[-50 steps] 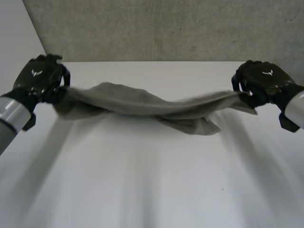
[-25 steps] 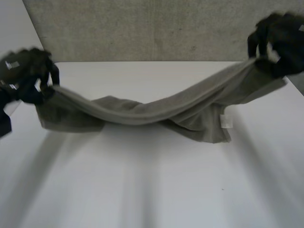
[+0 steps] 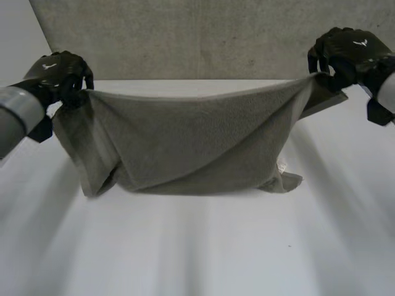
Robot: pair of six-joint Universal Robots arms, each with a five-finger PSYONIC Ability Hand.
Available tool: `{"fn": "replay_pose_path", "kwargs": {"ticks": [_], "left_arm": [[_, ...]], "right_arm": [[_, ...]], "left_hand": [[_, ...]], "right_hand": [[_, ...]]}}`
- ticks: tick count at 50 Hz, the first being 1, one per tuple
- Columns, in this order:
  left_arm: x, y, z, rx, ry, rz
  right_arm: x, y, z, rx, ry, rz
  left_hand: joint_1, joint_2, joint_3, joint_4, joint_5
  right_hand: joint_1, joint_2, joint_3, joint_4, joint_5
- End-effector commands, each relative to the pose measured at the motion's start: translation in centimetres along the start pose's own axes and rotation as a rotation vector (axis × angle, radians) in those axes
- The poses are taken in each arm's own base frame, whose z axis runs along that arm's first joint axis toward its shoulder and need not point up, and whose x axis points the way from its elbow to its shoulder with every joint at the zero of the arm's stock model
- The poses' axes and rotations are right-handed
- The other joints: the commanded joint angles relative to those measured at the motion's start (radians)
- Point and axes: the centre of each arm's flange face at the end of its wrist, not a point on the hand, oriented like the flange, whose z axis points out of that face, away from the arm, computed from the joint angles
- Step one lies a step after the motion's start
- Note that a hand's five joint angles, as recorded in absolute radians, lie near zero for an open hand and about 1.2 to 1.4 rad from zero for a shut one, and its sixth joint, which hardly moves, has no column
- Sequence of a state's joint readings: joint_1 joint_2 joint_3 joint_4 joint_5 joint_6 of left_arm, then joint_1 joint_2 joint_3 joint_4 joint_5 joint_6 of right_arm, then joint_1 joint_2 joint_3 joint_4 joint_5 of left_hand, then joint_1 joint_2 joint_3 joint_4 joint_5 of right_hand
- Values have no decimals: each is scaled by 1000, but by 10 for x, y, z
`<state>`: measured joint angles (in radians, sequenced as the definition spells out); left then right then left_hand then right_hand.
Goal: Fold the towel.
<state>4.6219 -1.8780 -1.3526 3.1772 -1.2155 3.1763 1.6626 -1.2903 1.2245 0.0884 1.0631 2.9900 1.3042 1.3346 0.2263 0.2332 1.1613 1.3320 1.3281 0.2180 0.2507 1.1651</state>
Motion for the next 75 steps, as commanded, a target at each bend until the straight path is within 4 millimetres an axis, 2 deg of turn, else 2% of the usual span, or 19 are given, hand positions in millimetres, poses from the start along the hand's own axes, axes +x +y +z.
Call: {"fn": "replay_pose_path", "kwargs": {"ticks": [1, 3, 4, 6, 10, 15, 18, 20, 23, 25, 31, 35, 40, 48, 53, 59, 68, 70, 75], "left_arm": [[13, -47, 36, 168, -53, 127], [29, -95, 30, 328, -37, 160], [29, -96, 30, 329, -37, 161], [29, -148, 9, 534, -62, 192], [28, -167, -2, 670, -66, 211], [13, -146, 6, 649, -63, 238], [5, -119, 10, 549, -24, 238], [8, -84, 10, 434, 35, 219], [11, -66, 8, 379, 63, 205], [20, -34, -3, 288, 109, 177], [33, 22, -32, 132, 191, 145], [29, 39, -42, 82, 180, 184], [29, 31, -63, 85, 154, 258], [20, -11, -106, 146, 54, 279], [17, -31, -117, 201, 19, 261], [8, -26, -116, 180, -6, 220], [7, 13, -96, 24, 45, 120], [7, 24, -82, -20, 69, 91], [13, 39, -51, -88, 83, 69]], "right_arm": [[9, -53, 31, 211, 53, -91], [16, -114, 22, 406, 115, -124], [16, -114, 22, 407, 115, -124], [22, -147, 13, 565, 125, -103], [20, -135, 17, 541, 76, -79], [30, -90, 17, 397, 44, -65], [40, -75, 8, 350, 53, -64], [41, -65, 5, 323, 49, -62], [34, -38, 0, 254, 8, -52], [29, -22, -2, 211, -19, -45], [4, 28, -24, 71, -84, -38], [-2, 37, -38, 38, -81, -61], [-18, 9, -69, 82, -76, -110], [-39, -36, -109, 108, -75, -134], [-37, -46, -113, 114, -60, -142], [-24, -28, -103, 53, -43, -107], [-16, 7, -87, -54, -43, -42], [-6, 28, -75, -119, -25, -21], [-1, 42, -52, -169, 10, -53]], "left_hand": [[92, 62, -52, -59, 60], [92, 62, -52, -59, 60], [92, 62, -52, -59, 60], [92, 62, -52, -59, 60], [92, 62, -52, -59, 60], [92, 62, -52, -59, 60], [92, 62, -52, -59, 60], [92, 62, -52, -59, 60], [92, 62, -52, -59, 60], [92, 62, -52, -59, 60], [92, 62, -52, -59, 60], [92, 62, -52, -59, 60], [92, 62, -52, -59, 60], [92, 62, -52, -59, 60], [92, 62, -52, -59, 60], [92, 62, -52, -59, 60], [92, 62, -52, -59, 60], [92, 62, -52, -59, 60], [92, 62, -52, -59, 60]], "right_hand": [[64, 68, -43, -76, 57], [64, 68, -43, -76, 57], [64, 68, -43, -76, 57], [64, 68, -43, -76, 57], [64, 68, -43, -76, 57], [64, 68, -43, -76, 57], [64, 68, -43, -76, 57], [64, 68, -43, -76, 57], [64, 68, -43, -76, 57], [64, 68, -43, -76, 57], [64, 68, -43, -76, 57], [64, 68, -43, -76, 57], [64, 68, -43, -76, 57], [64, 68, -43, -76, 57], [64, 68, -43, -76, 57], [64, 68, -43, -76, 57], [64, 68, -43, -76, 57], [64, 68, -43, -76, 57], [64, 68, -43, -76, 57]]}}
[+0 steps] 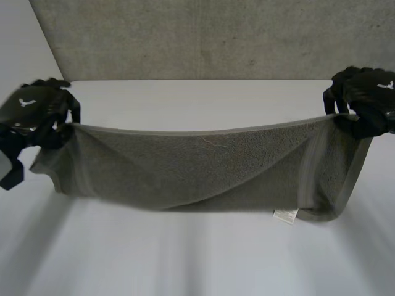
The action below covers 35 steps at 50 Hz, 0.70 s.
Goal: Fold the towel.
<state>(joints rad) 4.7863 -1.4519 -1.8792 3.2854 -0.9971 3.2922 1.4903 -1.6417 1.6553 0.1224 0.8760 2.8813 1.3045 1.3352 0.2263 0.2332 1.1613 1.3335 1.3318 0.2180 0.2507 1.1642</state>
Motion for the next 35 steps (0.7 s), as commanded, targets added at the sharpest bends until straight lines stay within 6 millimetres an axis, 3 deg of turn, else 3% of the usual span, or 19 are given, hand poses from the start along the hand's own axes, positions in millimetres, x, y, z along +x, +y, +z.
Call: {"fn": "replay_pose_path", "kwargs": {"ticks": [1, 3, 6, 8, 9, 11, 12, 13, 14, 15, 16, 17, 18, 19, 25, 28, 31, 33, 35], "left_arm": [[7, 24, 40, -101, 36, -46], [9, 31, 69, -127, 3, -35], [7, 31, 86, -124, -21, -20], [0, 6, 116, -44, -66, 19], [0, 6, 116, -44, -66, 19], [-4, -47, 130, 126, -95, 59], [-4, -47, 130, 127, -95, 59], [-3, -81, 130, 240, -99, 81], [-5, -117, 123, 369, -114, 100], [-5, -117, 123, 370, -115, 100], [-11, -148, 112, 494, -139, 109], [-11, -149, 112, 496, -139, 109], [-13, -167, 105, 584, -140, 98], [-14, -171, 104, 632, -131, 85], [-18, -136, 114, 556, -113, 70], [-15, -94, 116, 438, -50, 64], [-14, -80, 115, 400, -36, 62], [-12, -51, 111, 316, -17, 65], [-10, -37, 108, 278, -10, 68]], "right_arm": [[10, 25, 31, -90, 42, -16], [2, 29, 56, -105, 32, -67], [3, 27, 69, -96, 43, -101], [13, -2, 93, -2, 92, -165], [13, -2, 93, -1, 92, -166], [29, -68, 101, 199, 180, -221], [29, -69, 101, 200, 180, -221], [34, -102, 97, 315, 216, -217], [34, -103, 97, 316, 216, -217], [40, -130, 89, 429, 242, -191], [43, -149, 81, 528, 246, -155], [43, -149, 81, 529, 246, -154], [43, -157, 79, 591, 228, -118], [44, -151, 82, 602, 204, -85], [45, -116, 88, 500, 163, -75], [47, -81, 90, 403, 131, -48], [45, -71, 89, 377, 110, -41], [36, -49, 89, 319, 54, -40], [30, -38, 89, 287, 29, -40]], "left_hand": [[92, 61, -52, -59, 60], [92, 61, -52, -59, 60], [92, 61, -52, -59, 60], [92, 61, -52, -59, 60], [92, 61, -52, -59, 60], [92, 61, -52, -59, 60], [92, 61, -52, -59, 60], [92, 61, -52, -59, 60], [92, 61, -52, -59, 60], [92, 61, -52, -59, 60], [92, 61, -52, -59, 60], [92, 61, -52, -59, 60], [92, 61, -52, -59, 60], [92, 61, -52, -59, 60], [92, 61, -52, -59, 60], [92, 61, -52, -59, 60], [92, 61, -52, -59, 60], [92, 61, -52, -59, 60], [92, 61, -52, -59, 60]], "right_hand": [[63, 64, -43, -76, 58], [63, 64, -43, -76, 58], [63, 64, -43, -76, 58], [63, 64, -43, -76, 58], [63, 64, -43, -76, 58], [63, 64, -43, -76, 58], [63, 64, -43, -76, 58], [63, 64, -43, -76, 58], [63, 64, -43, -76, 58], [63, 64, -43, -76, 58], [63, 64, -43, -76, 58], [63, 64, -43, -76, 58], [63, 64, -43, -76, 58], [63, 64, -43, -76, 58], [63, 64, -43, -76, 58], [63, 64, -43, -76, 58], [63, 64, -43, -76, 58], [63, 64, -43, -76, 58], [63, 64, -43, -76, 58]]}}
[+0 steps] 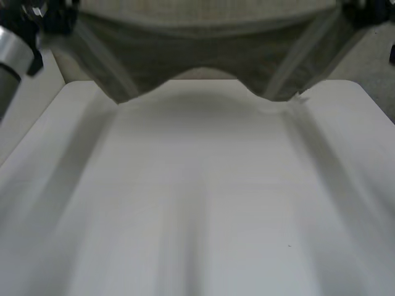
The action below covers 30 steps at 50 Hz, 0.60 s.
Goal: Fold the towel.
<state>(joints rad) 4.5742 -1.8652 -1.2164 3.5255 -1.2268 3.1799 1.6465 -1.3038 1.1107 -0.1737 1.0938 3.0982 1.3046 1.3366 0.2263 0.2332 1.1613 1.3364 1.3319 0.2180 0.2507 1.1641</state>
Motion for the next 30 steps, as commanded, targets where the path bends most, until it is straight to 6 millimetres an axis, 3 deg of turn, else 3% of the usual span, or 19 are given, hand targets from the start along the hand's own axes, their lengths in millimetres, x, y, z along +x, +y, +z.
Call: {"fn": "replay_pose_path", "kwargs": {"ticks": [1, 4, 6, 7, 9, 15, 18, 20, 21, 22, 23, 25, 30], "left_arm": [[13, 61, -42, -215, 72, -4], [18, 72, -53, -256, 94, 0], [26, 94, -75, -340, 133, 11], [26, 94, -75, -340, 133, 11], [32, 110, -97, -412, 166, 28], [41, 110, -120, -456, 198, 64], [36, 101, -132, -466, 175, 76], [29, 84, -139, -453, 154, 88], [29, 84, -139, -453, 154, 88], [25, 72, -142, -440, 145, 94], [25, 72, -142, -440, 145, 94], [16, 46, -148, -412, 126, 111], [4, 26, -155, -422, 104, 94]], "right_arm": [[-20, 53, -28, -163, -106, 23], [-25, 65, -36, -203, -123, 23], [-32, 88, -53, -282, -139, 20], [-32, 89, -53, -282, -139, 20], [-43, 108, -72, -354, -167, 15], [-57, 112, -96, -391, -227, -13], [-55, 101, -107, -388, -214, -42], [-51, 76, -117, -364, -182, -58], [-51, 76, -117, -364, -182, -58], [-47, 57, -122, -342, -160, -81], [-47, 57, -122, -342, -160, -81], [-40, 26, -131, -320, -127, -109], [-33, 6, -139, -311, -132, -113]], "left_hand": [[92, 60, -52, -59, 60], [92, 60, -52, -59, 60], [92, 60, -52, -59, 60], [92, 60, -52, -59, 60], [92, 60, -52, -59, 60], [92, 60, -52, -59, 60], [92, 60, -52, -59, 60], [92, 60, -52, -59, 60], [92, 60, -52, -59, 60], [92, 60, -52, -59, 60], [92, 60, -52, -59, 60], [92, 60, -52, -59, 60], [92, 60, -52, -59, 60]], "right_hand": [[60, 64, -43, -76, 58], [60, 64, -43, -76, 58], [60, 64, -43, -76, 58], [60, 64, -43, -76, 58], [60, 64, -43, -76, 58], [60, 64, -43, -76, 58], [60, 64, -43, -76, 58], [60, 64, -43, -76, 58], [60, 64, -43, -76, 58], [60, 64, -43, -76, 58], [60, 64, -43, -76, 58], [60, 64, -43, -76, 58], [60, 64, -43, -76, 58]]}}
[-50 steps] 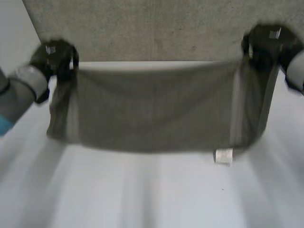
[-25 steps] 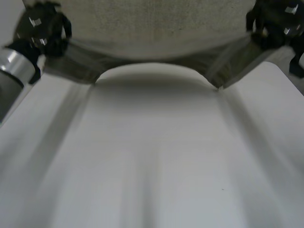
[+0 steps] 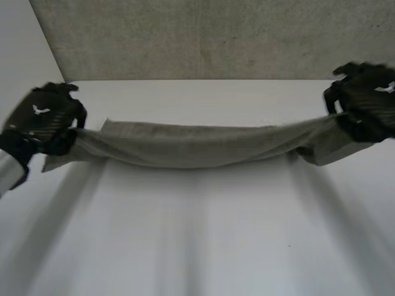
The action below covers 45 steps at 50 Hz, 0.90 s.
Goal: Fold the towel.
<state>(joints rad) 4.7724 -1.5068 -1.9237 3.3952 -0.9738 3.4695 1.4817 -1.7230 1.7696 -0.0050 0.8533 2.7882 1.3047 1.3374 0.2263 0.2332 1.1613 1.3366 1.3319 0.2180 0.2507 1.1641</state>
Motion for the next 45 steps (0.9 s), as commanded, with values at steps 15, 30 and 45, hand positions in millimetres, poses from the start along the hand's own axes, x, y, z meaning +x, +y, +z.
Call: {"fn": "replay_pose_path", "kwargs": {"ticks": [15, 30, 45], "left_arm": [[-7, 15, 2, -99, 92, -129], [-15, 62, 90, -165, 63, -122], [-2, 105, 138, -159, 78, -93]], "right_arm": [[21, 39, 15, -130, -88, 28], [29, 97, 77, -264, -86, -59], [20, 132, 127, -205, -16, -150]], "left_hand": [[92, 59, -52, -59, 60], [92, 59, -52, -59, 60], [92, 59, -52, -59, 60]], "right_hand": [[60, 64, -43, -76, 58], [60, 64, -43, -76, 58], [60, 64, -43, -76, 58]]}}
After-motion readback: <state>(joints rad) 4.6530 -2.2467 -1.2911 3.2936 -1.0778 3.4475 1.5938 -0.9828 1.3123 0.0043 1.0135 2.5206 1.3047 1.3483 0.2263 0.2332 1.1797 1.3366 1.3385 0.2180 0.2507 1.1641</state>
